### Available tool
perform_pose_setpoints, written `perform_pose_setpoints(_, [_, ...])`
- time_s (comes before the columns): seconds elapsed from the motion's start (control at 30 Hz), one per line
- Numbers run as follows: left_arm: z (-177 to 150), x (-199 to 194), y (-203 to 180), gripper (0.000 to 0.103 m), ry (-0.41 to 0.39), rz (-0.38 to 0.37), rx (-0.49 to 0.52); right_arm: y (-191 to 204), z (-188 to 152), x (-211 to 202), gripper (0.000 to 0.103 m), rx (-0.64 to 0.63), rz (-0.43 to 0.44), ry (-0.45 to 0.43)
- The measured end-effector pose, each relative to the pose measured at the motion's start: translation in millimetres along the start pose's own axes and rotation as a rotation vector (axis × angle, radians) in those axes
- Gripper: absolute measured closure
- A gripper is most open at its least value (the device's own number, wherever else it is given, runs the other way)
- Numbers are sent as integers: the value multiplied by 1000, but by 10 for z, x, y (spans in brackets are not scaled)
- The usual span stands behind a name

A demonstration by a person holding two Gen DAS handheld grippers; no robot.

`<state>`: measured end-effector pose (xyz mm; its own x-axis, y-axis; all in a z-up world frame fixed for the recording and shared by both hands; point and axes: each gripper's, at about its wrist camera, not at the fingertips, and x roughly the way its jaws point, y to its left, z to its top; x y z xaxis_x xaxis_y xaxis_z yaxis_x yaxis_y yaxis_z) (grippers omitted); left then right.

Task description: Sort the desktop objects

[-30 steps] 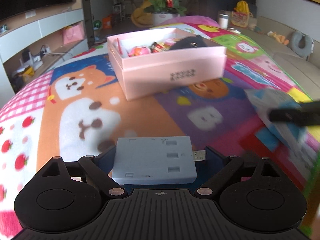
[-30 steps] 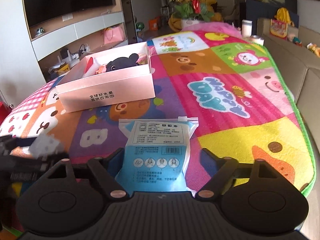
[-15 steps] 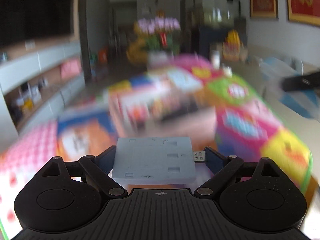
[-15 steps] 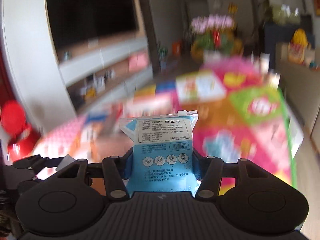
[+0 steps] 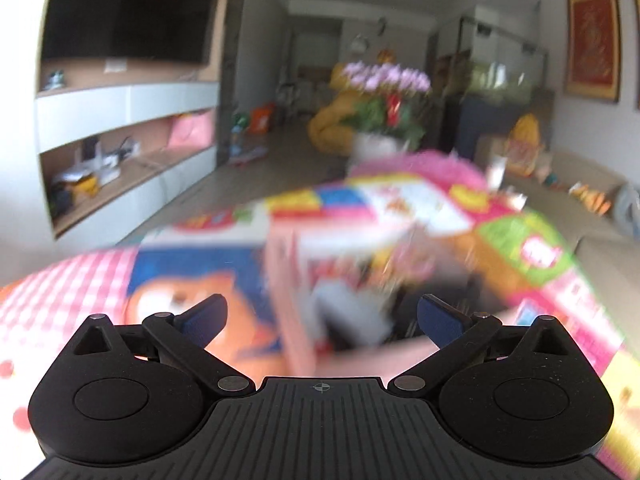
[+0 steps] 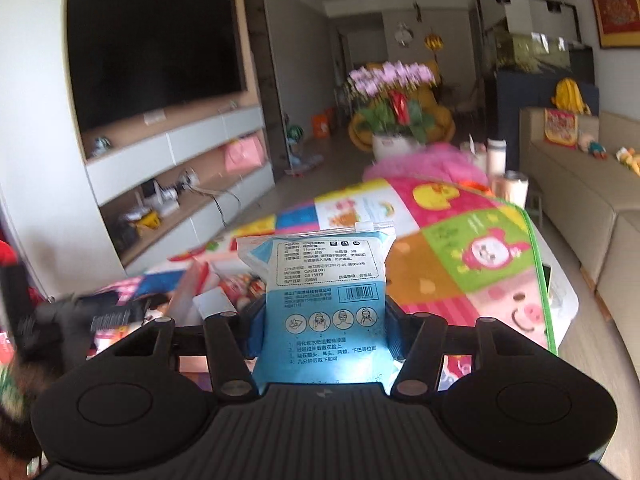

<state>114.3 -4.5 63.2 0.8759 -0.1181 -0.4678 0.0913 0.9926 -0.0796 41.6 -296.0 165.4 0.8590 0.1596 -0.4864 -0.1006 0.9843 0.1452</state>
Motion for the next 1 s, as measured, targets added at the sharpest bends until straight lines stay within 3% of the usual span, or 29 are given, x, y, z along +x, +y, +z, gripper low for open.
perform_pose_setpoints(0.1, [-248,15,10,0,23,-25,-32,139,32,213,48,-8,19,37])
perform_pose_setpoints(0.27, [-378,58,174,0,11,-109,-104,602,244,616,48,-71,99,91])
perform_pose_setpoints(0.37, [-422,104,312,0,17,-121,-178,855,391,1021,48,-79,123,144])
perform_pose_setpoints(0.5, [-472,124,331,0,53,-133,-202,1154,496,1688,47,-34,126,224])
perform_pose_setpoints(0.53, [-473,118,331,0,55,-132,-202,1207,497,1861,44,-21,124,246])
perform_pose_setpoints(0.6, [-475,107,338,0,54,-132,-203,1278,446,2128,25,1,112,293])
perform_pose_setpoints(0.63, [-478,98,344,0,55,-133,-205,1295,414,2209,25,11,100,304])
perform_pose_setpoints(0.73, [-479,98,349,0,67,-126,-206,1304,305,2255,25,-8,80,311])
perform_pose_setpoints(0.9, [-496,127,335,0,99,-106,-198,1200,200,2058,21,-112,-19,246])
perform_pose_setpoints(1.0, [-500,130,328,0,101,-109,-193,1086,128,2000,21,-143,-65,264])
